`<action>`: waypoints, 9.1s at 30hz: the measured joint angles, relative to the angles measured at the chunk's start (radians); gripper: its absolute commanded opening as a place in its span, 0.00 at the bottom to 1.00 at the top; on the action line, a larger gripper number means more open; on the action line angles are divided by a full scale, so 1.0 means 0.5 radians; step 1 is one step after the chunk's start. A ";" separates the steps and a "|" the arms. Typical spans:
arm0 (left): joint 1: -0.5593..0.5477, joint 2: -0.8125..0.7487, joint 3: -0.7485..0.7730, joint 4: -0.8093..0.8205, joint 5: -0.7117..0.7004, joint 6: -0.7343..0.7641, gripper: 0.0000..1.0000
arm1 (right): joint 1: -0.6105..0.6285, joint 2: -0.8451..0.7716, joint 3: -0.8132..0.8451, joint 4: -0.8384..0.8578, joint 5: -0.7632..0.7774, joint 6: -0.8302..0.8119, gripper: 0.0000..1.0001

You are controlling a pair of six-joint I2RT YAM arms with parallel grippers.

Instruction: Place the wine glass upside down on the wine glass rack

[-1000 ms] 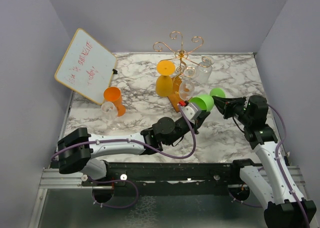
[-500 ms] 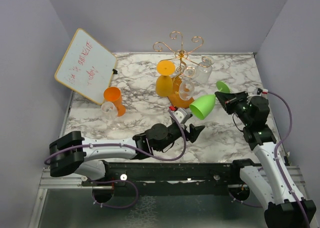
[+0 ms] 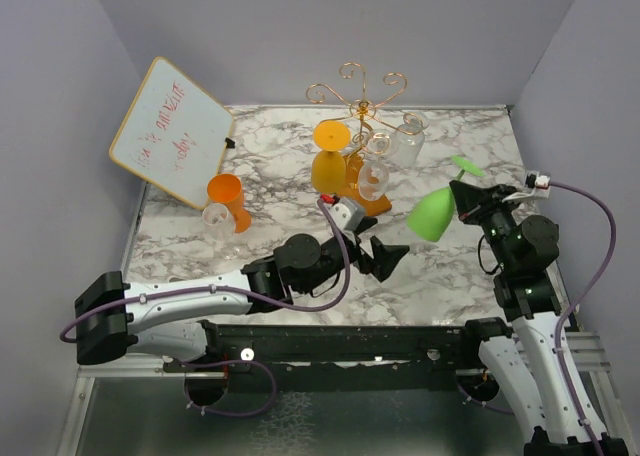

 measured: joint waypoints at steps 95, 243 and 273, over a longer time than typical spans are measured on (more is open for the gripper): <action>0.772 0.845 1.162 -0.178 1.991 -2.000 0.00 | -0.001 -0.559 -0.122 0.098 -1.009 -0.958 0.71; 2.093 0.718 1.286 -0.959 1.472 -1.579 0.62 | -0.001 -0.938 0.085 0.046 -0.415 -0.643 0.87; 2.094 0.201 0.745 -2.119 0.287 -0.478 0.57 | -0.001 -0.560 0.030 -0.303 -0.317 -0.124 0.87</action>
